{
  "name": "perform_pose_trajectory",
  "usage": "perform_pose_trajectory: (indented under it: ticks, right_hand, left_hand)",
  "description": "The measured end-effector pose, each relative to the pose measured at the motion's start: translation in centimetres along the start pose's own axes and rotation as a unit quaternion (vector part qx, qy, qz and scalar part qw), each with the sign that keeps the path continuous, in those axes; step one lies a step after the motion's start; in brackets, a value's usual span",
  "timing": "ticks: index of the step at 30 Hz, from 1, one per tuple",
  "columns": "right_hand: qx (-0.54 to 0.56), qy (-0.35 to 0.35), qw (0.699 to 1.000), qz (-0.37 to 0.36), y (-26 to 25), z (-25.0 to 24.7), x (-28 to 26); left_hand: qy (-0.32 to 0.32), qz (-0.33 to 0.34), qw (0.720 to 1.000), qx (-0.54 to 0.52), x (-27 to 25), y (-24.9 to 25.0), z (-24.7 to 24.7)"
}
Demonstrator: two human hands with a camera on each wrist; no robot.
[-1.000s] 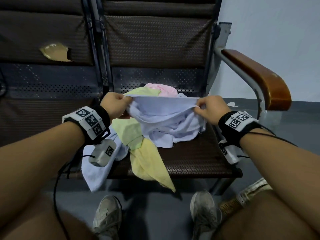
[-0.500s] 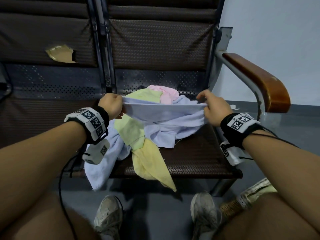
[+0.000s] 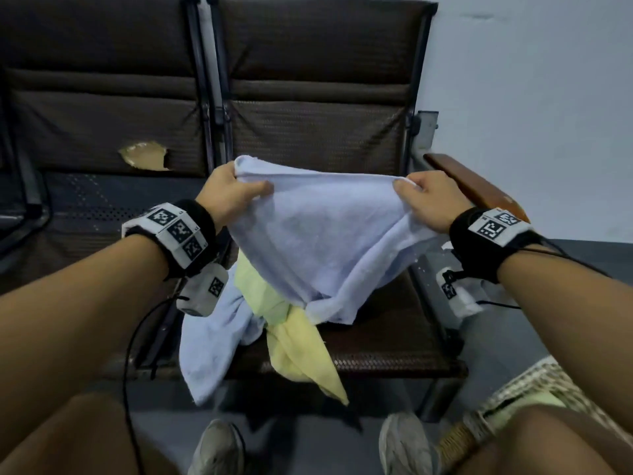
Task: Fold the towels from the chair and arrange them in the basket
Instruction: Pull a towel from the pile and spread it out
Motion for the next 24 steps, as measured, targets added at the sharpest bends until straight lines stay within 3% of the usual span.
perform_pose_trajectory:
  ticks: [4, 8, 12, 17, 22, 24]
  right_hand:
    - [0.025, -0.012, 1.0, -0.013, -1.6, -3.5, 0.9]
    - [0.085, -0.051, 0.995, 0.008, -2.2, -5.3, 0.9]
    - [0.091, -0.065, 0.992, 0.064, -2.2, -6.1, 0.7]
    - [0.085, -0.11, 0.978, 0.155, -3.0, -5.4, 0.4]
    - [0.272, -0.138, 0.928, 0.212, -6.8, -3.1, -1.5]
    - [0.339, -0.171, 0.897, 0.227, -8.4, -2.1, -2.2]
  left_hand:
    - [0.025, 0.085, 0.995, 0.056, 1.2, 3.5, -1.3]
    - [0.099, 0.096, 0.989, 0.056, 1.9, 5.5, -2.8]
    - [0.128, 0.062, 0.988, 0.051, 2.5, 5.8, -3.3]
    - [0.193, -0.041, 0.98, -0.026, 3.2, 6.0, -1.6]
    - [0.081, -0.064, 0.985, -0.135, 0.7, 7.9, 4.7]
    - [0.015, -0.034, 0.99, -0.139, -1.0, 8.8, 7.3]
Point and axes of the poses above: each hand's wrist, its own x-axis towards the middle knuckle, its own z-axis out of the palm, y = z × x, the point moved 3 cm from there along x, towards the middle knuckle, and after that the axes turned 13 degrees about z, right-handed, at the moved point
